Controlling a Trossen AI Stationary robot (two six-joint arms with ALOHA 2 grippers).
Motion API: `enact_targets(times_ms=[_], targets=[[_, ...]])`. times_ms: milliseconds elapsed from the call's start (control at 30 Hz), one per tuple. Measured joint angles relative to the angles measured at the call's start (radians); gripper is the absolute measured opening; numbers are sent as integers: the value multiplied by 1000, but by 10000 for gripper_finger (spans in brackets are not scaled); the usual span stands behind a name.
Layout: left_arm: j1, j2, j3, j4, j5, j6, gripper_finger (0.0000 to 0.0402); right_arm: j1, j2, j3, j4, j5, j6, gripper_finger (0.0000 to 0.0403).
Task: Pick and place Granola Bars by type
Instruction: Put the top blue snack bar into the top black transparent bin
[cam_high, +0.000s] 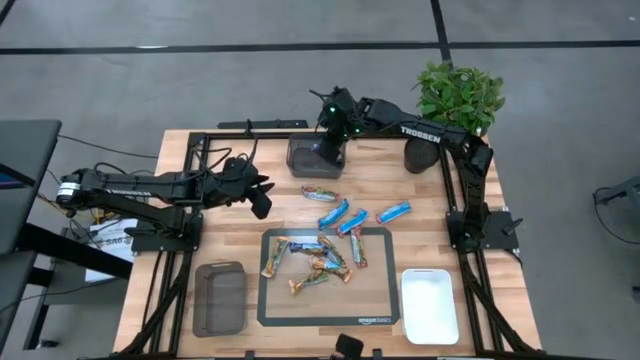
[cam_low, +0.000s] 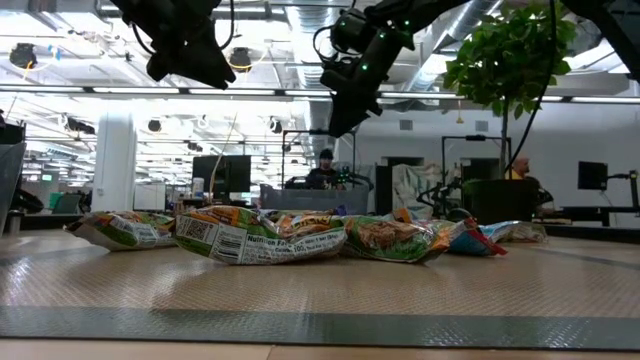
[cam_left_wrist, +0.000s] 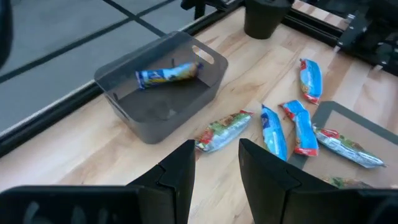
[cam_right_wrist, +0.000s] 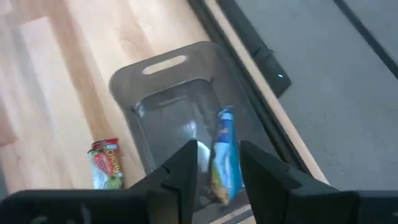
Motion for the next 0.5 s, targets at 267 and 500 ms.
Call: enact_targets(times_ms=[267,500], targets=[[0,0,0,57,302,118,116,78,-20,2,-179,-229,-157,125],[-1,0,0,67,520,186,116,199,-15,-3,-408,-223,-336,126]])
